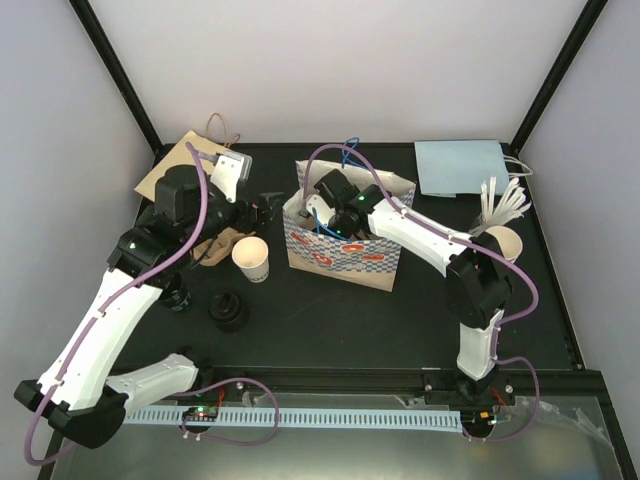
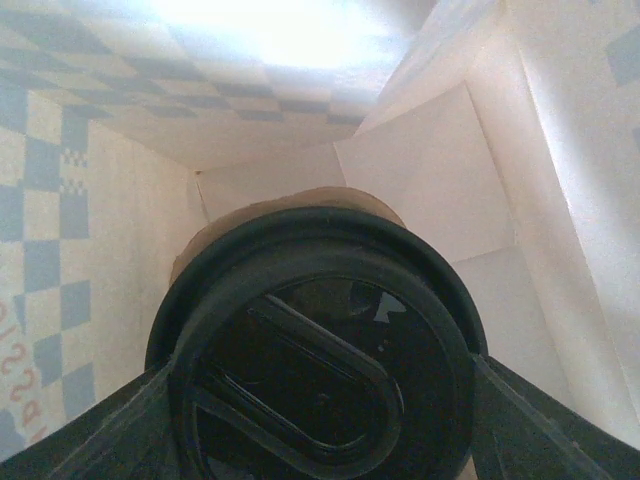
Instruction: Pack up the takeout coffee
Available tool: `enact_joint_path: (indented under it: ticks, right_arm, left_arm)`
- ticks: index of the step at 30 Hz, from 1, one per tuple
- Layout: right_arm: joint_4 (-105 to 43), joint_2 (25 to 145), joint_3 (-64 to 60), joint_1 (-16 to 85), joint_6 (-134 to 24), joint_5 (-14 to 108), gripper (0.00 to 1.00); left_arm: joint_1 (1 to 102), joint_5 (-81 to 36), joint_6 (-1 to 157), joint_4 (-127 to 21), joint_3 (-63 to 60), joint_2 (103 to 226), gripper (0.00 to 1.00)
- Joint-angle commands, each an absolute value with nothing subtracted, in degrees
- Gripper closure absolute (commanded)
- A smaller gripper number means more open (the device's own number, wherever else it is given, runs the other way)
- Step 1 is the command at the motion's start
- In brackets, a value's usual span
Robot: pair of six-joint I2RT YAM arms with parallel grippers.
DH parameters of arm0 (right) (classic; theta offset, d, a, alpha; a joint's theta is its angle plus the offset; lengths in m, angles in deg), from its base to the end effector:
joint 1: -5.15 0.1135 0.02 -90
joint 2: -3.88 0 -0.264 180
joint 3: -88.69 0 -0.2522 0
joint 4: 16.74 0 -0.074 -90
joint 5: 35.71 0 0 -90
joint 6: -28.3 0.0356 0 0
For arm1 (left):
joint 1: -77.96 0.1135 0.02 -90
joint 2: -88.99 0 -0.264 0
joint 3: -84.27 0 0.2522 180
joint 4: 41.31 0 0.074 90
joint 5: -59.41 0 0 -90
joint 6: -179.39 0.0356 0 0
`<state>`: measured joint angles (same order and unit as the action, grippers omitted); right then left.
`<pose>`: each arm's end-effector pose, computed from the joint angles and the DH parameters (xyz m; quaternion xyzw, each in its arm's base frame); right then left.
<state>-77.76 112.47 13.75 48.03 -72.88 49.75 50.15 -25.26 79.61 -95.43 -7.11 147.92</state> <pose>0.2933 0.2762 0.2493 -0.4507 0.8642 0.0973 0.2012 0.1738 -0.0954 0.4345 0.1553 0.8122 -0.2172 0.5187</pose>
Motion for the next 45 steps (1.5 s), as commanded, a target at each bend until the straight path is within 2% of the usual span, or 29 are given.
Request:
enact_joint_path:
  ticks: [1, 11, 17, 20, 21, 22, 23, 34, 45]
  right_arm:
    - [-81.6, 118.2, 11.6, 47.3, -71.9, 51.9, 0.37]
    - [-81.5, 120.5, 7.7, 47.4, -70.3, 57.2, 0.38]
    - [-80.6, 115.6, 9.3, 47.4, -70.1, 56.5, 0.37]
    - [-80.9, 113.0, 11.8, 47.4, -70.0, 55.6, 0.21]
    - [-80.9, 112.5, 12.6, 47.4, -70.0, 55.3, 0.08]
    - [-80.9, 112.0, 13.3, 47.4, -69.7, 55.3, 0.01]
    - [-80.9, 111.6, 13.9, 47.4, -69.7, 54.9, 0.0]
    - [-85.6, 108.0, 21.9, 47.4, -69.9, 54.0, 0.0]
    - [-85.1, 102.4, 23.8, 47.4, -66.1, 60.8, 0.0]
  left_arm:
    - [50.6, -25.3, 78.3, -94.3, -4.7, 146.8, 0.01]
    - [50.7, -24.5, 78.8, -95.1, -2.1, 147.2, 0.01]
    - [50.7, -24.0, 79.1, -94.9, -1.8, 147.1, 0.01]
    - [50.8, -23.7, 79.1, -94.7, -1.5, 147.0, 0.01]
    - [50.8, -23.4, 79.1, -94.8, -1.4, 147.0, 0.01]
    - [50.7, -23.3, 79.2, -94.8, -1.3, 147.0, 0.01]
    - [50.7, -23.3, 79.1, -94.9, -1.3, 147.1, 0.01]
    - [50.7, -22.6, 80.0, -96.2, -0.7, 146.3, 0.01]
    - [50.7, -22.5, 80.7, -95.8, 1.2, 144.7, 0.01]
